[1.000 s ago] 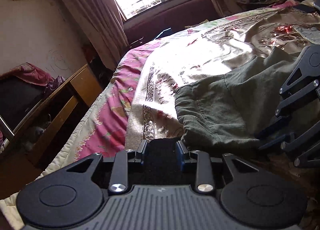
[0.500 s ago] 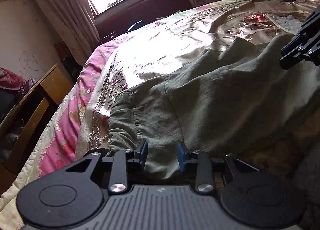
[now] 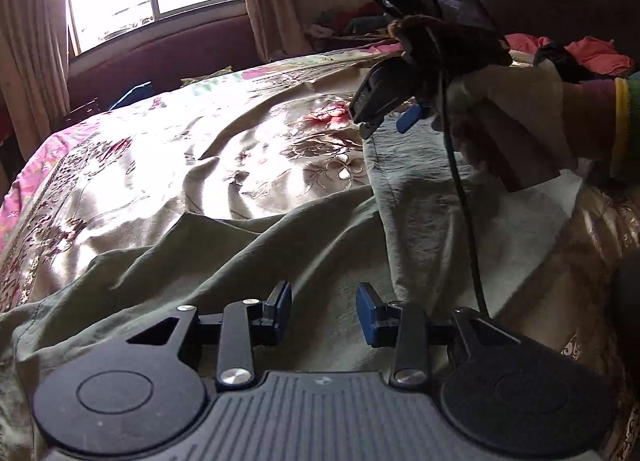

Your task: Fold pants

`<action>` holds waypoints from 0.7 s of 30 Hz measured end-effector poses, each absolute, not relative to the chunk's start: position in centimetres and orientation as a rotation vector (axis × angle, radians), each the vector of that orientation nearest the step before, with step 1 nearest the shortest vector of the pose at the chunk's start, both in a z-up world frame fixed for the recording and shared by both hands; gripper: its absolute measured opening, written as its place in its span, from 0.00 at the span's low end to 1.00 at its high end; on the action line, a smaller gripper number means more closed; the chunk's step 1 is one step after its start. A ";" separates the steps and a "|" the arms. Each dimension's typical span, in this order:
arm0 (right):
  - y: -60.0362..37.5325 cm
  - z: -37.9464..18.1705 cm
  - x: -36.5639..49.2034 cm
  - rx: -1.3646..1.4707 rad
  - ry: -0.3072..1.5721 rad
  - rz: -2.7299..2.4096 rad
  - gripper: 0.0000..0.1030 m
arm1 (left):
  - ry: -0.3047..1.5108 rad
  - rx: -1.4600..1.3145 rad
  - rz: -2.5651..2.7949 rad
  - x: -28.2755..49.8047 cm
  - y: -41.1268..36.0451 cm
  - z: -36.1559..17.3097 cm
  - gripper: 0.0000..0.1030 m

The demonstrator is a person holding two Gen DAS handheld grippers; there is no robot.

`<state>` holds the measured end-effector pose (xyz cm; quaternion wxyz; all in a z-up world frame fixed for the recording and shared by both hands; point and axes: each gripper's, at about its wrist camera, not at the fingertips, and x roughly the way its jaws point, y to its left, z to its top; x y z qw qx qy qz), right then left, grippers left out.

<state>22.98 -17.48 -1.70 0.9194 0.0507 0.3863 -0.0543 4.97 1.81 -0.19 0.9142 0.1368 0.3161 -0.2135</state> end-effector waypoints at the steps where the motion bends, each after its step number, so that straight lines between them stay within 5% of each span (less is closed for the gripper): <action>1: -17.3 -2.3 23.6 0.102 0.802 -0.120 0.45 | 0.657 0.282 -0.450 5.4 0.7 -0.4 0.49; 6: -18.3 -4.1 25.0 0.126 0.814 -0.168 0.34 | 0.731 0.254 -0.492 6.8 -1.6 -1.1 0.49; 8: -20.2 -3.7 24.5 0.182 0.818 -0.174 0.03 | 0.736 0.280 -0.471 6.6 -2.3 -1.7 0.49; 21: -35.5 1.6 3.7 0.715 0.517 -0.145 0.02 | 0.748 0.328 -0.500 3.8 -4.9 -1.8 0.49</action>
